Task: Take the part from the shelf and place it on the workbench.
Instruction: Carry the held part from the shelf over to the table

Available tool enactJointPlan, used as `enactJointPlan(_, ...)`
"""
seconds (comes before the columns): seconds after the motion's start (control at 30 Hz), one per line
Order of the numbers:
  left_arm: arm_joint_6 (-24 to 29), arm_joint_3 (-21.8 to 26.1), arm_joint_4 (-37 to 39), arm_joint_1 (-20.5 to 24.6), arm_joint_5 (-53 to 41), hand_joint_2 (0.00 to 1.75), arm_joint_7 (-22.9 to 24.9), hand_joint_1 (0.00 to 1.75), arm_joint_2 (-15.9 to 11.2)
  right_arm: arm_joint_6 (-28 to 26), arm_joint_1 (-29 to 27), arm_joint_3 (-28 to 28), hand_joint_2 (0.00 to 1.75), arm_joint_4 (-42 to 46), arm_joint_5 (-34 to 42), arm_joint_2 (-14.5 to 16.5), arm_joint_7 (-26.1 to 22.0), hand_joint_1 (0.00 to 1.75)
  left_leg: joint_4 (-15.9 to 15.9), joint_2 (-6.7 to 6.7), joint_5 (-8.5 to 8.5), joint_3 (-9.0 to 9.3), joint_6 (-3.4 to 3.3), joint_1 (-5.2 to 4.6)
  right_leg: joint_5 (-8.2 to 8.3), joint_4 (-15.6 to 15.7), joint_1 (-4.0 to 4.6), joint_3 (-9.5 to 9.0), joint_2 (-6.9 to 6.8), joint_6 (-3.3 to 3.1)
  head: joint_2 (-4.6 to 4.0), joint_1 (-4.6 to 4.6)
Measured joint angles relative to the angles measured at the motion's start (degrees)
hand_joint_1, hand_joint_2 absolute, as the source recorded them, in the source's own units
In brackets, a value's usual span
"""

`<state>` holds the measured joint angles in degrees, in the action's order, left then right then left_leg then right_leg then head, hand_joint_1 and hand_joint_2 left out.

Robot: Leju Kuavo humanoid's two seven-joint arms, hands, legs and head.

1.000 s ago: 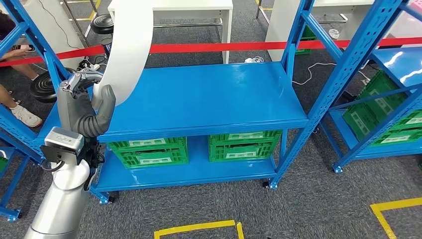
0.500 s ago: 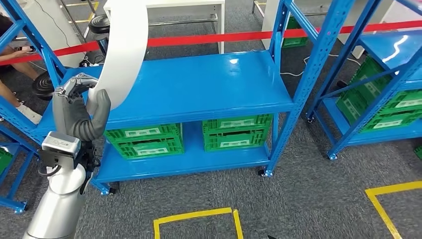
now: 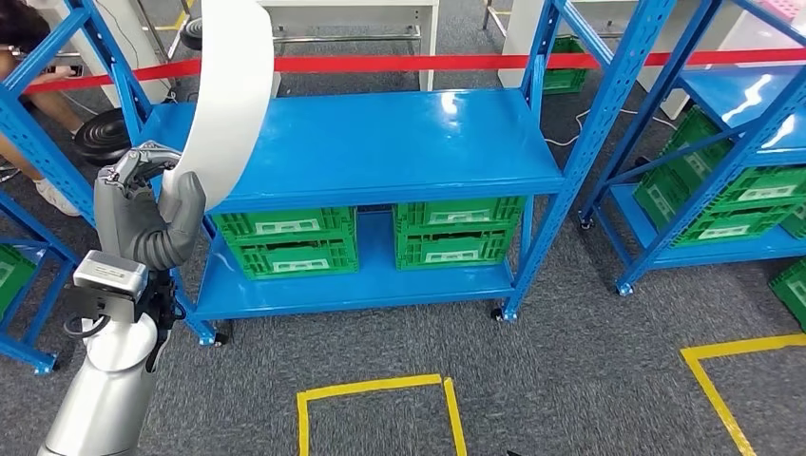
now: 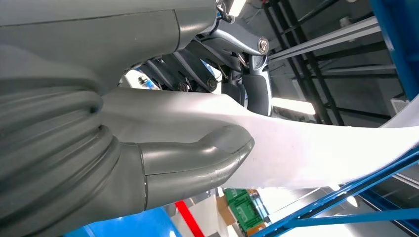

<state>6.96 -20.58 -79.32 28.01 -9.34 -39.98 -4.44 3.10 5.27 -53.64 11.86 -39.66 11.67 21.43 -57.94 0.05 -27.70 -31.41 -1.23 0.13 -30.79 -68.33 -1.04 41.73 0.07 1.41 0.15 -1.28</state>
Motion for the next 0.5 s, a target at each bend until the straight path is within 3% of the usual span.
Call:
enactJointPlan(0.03, 0.0, 0.0, 0.0, -0.1, 0.0, 1.75, 0.0, 1.75, 0.0, 0.0, 0.0, 0.0, 0.0, 0.0, 0.0, 0.0, 0.0, 0.0, -0.1, 0.0, 0.74, -0.93, -0.07, -0.11, -1.88, -3.7, 0.05, 0.7, 0.0, 0.05, 0.0, 0.0)
enactJointPlan(0.07, -0.1, 0.1, 0.0, -0.3, 0.0, 1.75, 0.0, 1.75, 0.0, 0.0, 0.0, 0.0, 0.0, 0.0, 0.0, 0.0, 0.0, 0.0, -0.2, 0.01, 1.43, -1.93, -0.11, -0.24, -2.36, -6.2, 0.11, 0.79, 0.0, 0.01, 0.0, 0.0)
enactJointPlan(0.1, -0.1, 0.1, 0.0, -0.6, 0.0, 1.75, 0.0, 1.75, 0.0, 0.0, 0.0, 0.0, 0.0, 0.0, 0.0, 0.0, 0.0, 0.0, -0.4, 0.03, 2.08, -2.91, -0.09, -0.37, -1.57, -7.0, 0.18, -0.02, 0.0, -0.13, 0.0, -0.01)
enactJointPlan(0.13, -0.1, 0.2, 0.0, -0.8, 0.0, 1.75, 0.0, 1.75, 0.0, 0.0, 0.0, 0.0, 0.0, 0.0, 0.0, -0.1, 0.0, 0.0, -0.6, 0.04, 2.66, -3.84, -0.04, -0.49, -0.1, -5.8, 0.29, -1.83, 0.0, -0.39, 0.0, 0.0)
enactJointPlan(0.17, -0.2, 0.3, 0.0, -1.0, -0.1, 1.75, 0.0, 1.75, 0.0, 0.0, 0.0, 0.0, 0.0, 0.0, 0.0, -0.1, 0.0, 0.0, -0.8, 0.06, 3.18, -4.65, 0.05, -0.56, 1.12, -2.6, 0.45, -4.62, -0.01, -0.77, 0.0, -0.01)
enactJointPlan(0.23, -0.6, 0.6, 0.0, -1.1, -0.1, 1.75, 0.0, 1.75, 0.0, 0.0, 0.2, 0.0, 0.0, 0.0, -0.3, -0.2, 0.0, 0.0, -1.1, 0.08, 4.15, -5.83, 0.45, -0.78, 0.81, 5.4, 0.91, -10.35, -0.08, -1.57, 0.0, 0.03)
enactJointPlan(0.27, -0.8, 0.8, 0.0, -1.1, 0.0, 1.75, 0.0, 1.75, 0.1, 0.0, 0.3, 0.0, 0.0, 0.0, -0.4, -0.3, 0.0, 0.0, -1.2, 0.1, 4.62, -6.1, 0.73, -0.79, 0.13, 8.2, 1.08, -12.03, -0.08, -1.84, 0.0, -0.01)
enactJointPlan(0.3, -0.9, 0.9, 0.0, -1.1, 0.0, 1.75, 0.0, 1.75, 0.1, 0.0, 0.3, 0.1, 0.0, 0.0, -0.5, -0.3, 0.0, 0.0, -1.1, 0.14, 5.12, -6.21, 1.07, -0.77, -0.34, 9.6, 1.24, -12.61, -0.09, -2.03, 0.0, -0.03)
enactJointPlan(0.37, -1.0, 1.0, 0.0, -1.2, 0.0, 1.75, -0.1, 1.75, 0.1, 0.0, 0.3, 0.1, 0.0, 0.0, -0.6, -0.3, -0.1, 0.0, -0.9, 0.11, 5.78, -6.35, 1.78, -0.62, 0.62, 10.2, 1.14, -12.06, -0.16, -2.5, 0.0, -0.14)
enactJointPlan(0.4, -1.0, 1.1, 0.0, -1.2, 0.0, 1.75, 0.0, 1.75, 0.1, -0.1, 0.3, 0.1, 0.0, 0.0, -0.6, -0.3, -0.1, 0.0, -1.4, 0.04, 4.94, -6.67, 2.14, -0.57, 1.28, 10.4, 1.01, -11.61, -0.27, -2.85, 0.0, -0.11)
enactJointPlan(0.43, -1.1, 1.2, 0.0, -1.2, 0.0, 1.75, 0.0, 1.75, 0.1, -0.1, 0.4, 0.1, 0.0, 0.0, -0.7, -0.3, -0.1, 0.0, -2.8, -0.04, 3.06, -7.23, 2.5, -0.49, 2.03, 10.6, 0.82, -11.03, -0.38, -3.14, 0.0, -0.07)
enactJointPlan(0.5, -1.3, 1.4, 0.2, -1.2, -0.3, 1.75, 0.0, 1.75, 0.1, 0.0, 0.4, 0.1, 0.0, 0.0, -0.8, -0.3, -0.1, 0.0, -8.7, -0.09, -2.85, -8.76, 3.22, -0.13, 3.48, 10.7, 0.63, -9.5, -0.49, -3.42, 0.0, 0.02)
